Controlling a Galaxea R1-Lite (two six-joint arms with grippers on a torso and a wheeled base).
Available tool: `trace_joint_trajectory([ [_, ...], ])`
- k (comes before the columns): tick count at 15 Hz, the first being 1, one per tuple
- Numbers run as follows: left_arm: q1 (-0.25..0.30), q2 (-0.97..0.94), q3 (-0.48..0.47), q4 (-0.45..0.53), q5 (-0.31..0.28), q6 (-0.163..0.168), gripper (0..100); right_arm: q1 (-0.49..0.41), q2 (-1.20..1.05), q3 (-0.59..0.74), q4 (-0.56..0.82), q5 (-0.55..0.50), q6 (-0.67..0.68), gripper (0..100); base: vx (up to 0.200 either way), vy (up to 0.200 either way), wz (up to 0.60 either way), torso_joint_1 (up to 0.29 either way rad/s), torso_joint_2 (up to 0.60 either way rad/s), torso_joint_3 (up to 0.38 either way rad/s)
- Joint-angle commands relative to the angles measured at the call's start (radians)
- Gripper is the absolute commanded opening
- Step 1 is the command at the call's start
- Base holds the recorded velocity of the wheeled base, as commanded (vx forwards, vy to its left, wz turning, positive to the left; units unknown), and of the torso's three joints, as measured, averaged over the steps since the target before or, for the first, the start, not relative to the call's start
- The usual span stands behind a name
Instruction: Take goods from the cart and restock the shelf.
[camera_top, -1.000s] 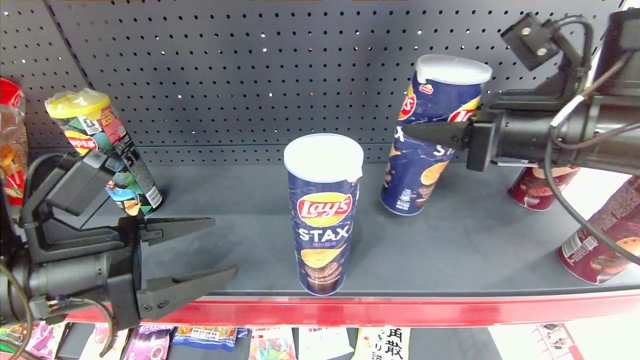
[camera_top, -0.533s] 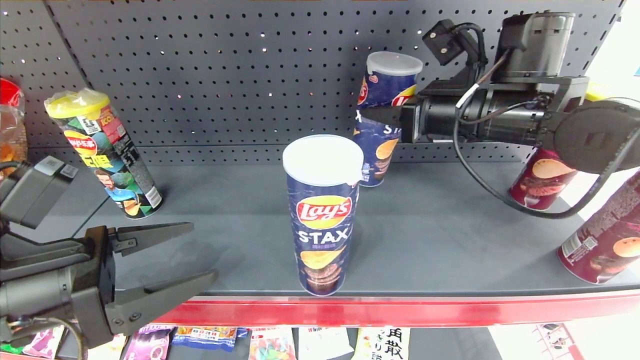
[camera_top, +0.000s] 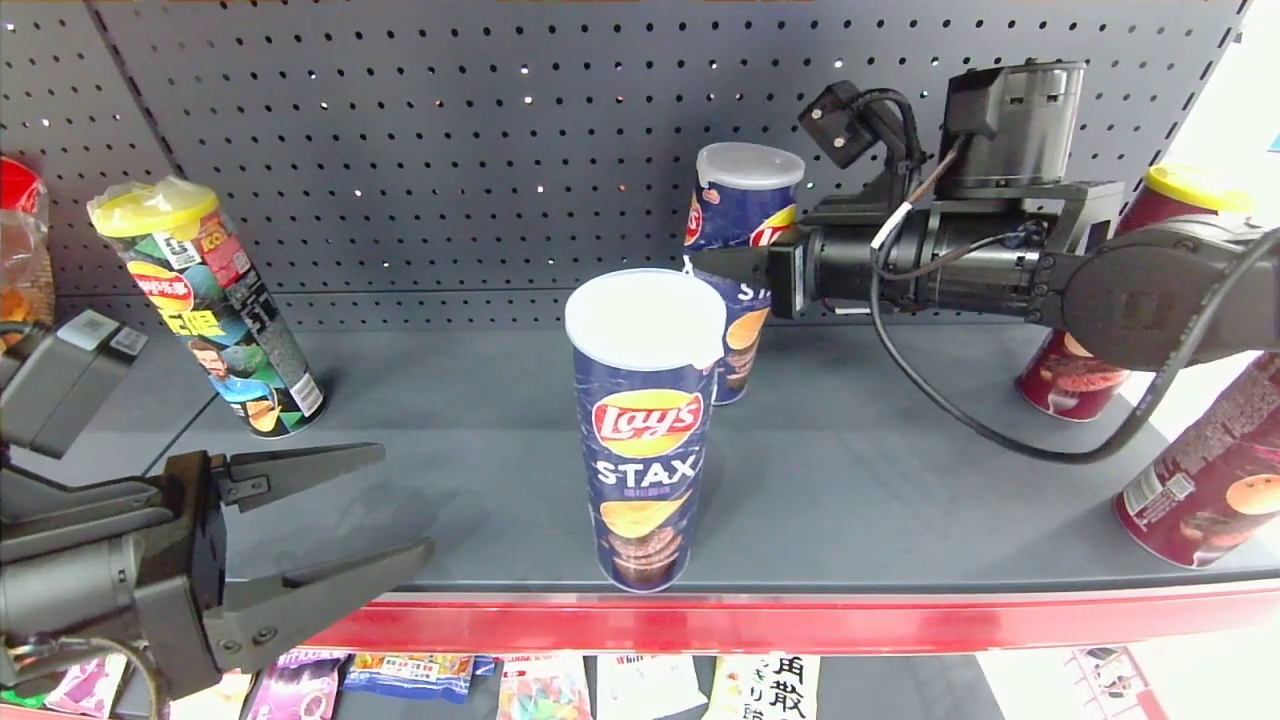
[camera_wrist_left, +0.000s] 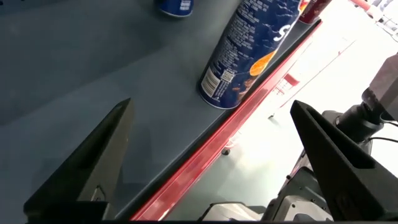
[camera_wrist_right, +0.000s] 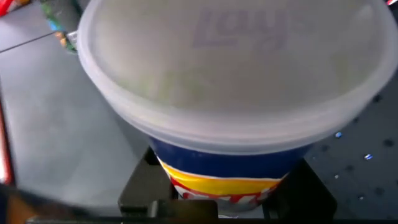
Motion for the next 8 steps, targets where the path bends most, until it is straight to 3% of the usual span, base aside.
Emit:
trace_joint_trajectory([
  [1,0.0,0.004,0.001,0.0,0.0,0.0,100,0.007,-0.056,0.065,-0.002,0.0,-0.001,0,0.0,0.0,0.0,0.0,0.0,0.0],
  [8,0.0,0.002,0.0,0.0,0.0,0.001,100,0.055,-0.055,0.085,-0.007,0.006,0.0,0,0.0,0.0,0.0,0.0,0.0,0.0],
])
